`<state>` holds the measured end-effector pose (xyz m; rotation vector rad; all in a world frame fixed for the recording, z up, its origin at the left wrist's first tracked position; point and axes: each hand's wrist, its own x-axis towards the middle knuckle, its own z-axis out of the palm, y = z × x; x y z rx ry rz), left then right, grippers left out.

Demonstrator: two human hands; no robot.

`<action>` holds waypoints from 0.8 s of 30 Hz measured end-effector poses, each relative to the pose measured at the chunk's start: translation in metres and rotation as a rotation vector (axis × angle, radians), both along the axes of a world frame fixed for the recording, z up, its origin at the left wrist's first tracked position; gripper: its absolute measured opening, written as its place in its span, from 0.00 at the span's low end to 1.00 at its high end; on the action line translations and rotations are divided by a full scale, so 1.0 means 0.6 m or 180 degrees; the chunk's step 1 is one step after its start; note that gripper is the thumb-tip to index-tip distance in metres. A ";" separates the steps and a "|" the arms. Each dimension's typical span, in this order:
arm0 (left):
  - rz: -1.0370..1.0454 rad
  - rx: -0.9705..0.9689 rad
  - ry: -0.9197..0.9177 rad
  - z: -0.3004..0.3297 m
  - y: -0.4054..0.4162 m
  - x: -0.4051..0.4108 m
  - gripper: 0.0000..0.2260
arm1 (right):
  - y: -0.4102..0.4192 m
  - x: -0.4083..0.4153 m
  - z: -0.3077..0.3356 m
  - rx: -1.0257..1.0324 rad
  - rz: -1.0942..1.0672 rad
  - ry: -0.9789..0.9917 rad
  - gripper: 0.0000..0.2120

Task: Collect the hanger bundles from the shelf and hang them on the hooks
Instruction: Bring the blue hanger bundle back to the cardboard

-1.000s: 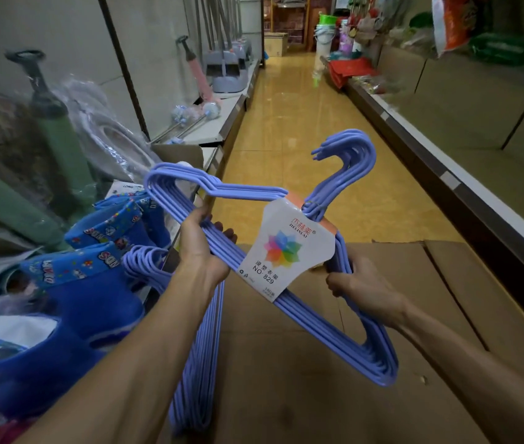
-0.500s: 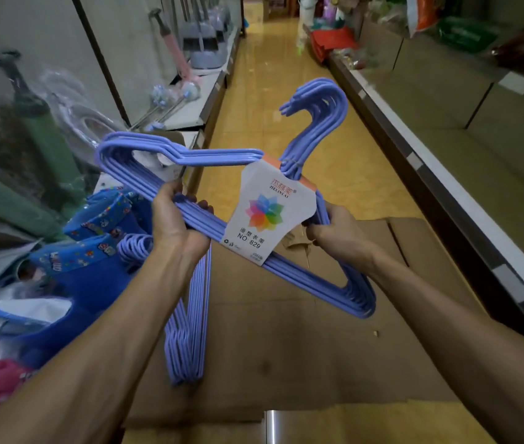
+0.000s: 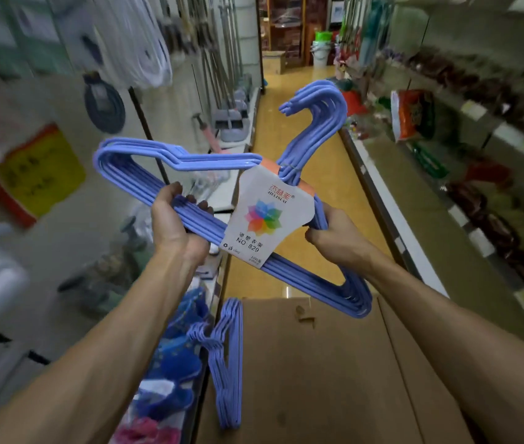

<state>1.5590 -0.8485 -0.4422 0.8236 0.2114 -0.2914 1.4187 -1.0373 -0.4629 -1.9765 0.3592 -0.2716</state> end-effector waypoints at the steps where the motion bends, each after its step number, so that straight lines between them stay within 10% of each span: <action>1: 0.0000 -0.0017 -0.0018 0.054 0.000 0.000 0.07 | 0.000 0.000 0.053 -0.0009 0.0016 -0.0049 0.21; 11: -0.0091 -0.0103 -0.0171 0.454 0.002 -0.038 0.06 | 0.002 -0.033 0.442 -0.0018 -0.0032 -0.0197 0.21; 24: 0.0721 -0.0228 -0.0623 0.638 0.058 -0.229 0.10 | 0.005 -0.121 0.609 -0.0020 0.0901 -0.0467 0.18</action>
